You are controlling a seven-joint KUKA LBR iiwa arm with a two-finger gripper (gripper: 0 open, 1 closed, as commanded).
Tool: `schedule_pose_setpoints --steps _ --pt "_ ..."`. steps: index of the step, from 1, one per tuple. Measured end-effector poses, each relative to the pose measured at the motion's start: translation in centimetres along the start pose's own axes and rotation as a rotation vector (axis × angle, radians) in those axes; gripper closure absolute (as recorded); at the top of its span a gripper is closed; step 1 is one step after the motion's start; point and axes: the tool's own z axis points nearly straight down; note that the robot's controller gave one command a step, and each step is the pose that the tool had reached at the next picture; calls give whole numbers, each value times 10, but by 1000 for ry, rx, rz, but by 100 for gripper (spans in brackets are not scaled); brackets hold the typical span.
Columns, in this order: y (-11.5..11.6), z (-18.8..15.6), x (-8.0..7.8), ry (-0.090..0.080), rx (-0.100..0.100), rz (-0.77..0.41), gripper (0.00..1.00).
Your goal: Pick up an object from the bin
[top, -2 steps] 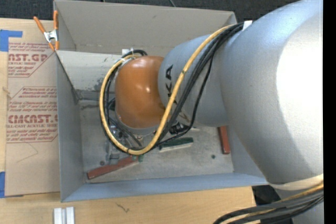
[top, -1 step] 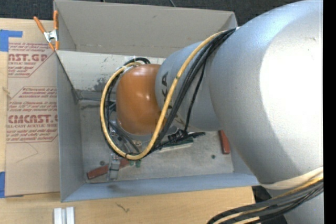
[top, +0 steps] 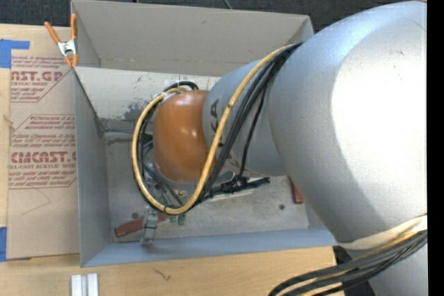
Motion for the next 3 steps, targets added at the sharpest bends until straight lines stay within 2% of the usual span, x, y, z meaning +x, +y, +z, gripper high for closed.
schedule_pose_setpoints --steps 1,2,3 --pt "-6 24 3 -1 -1 92 100" --pt "-6 24 3 -1 -1 92 100" --pt "-18 -114 -18 -4 -1 124 100"
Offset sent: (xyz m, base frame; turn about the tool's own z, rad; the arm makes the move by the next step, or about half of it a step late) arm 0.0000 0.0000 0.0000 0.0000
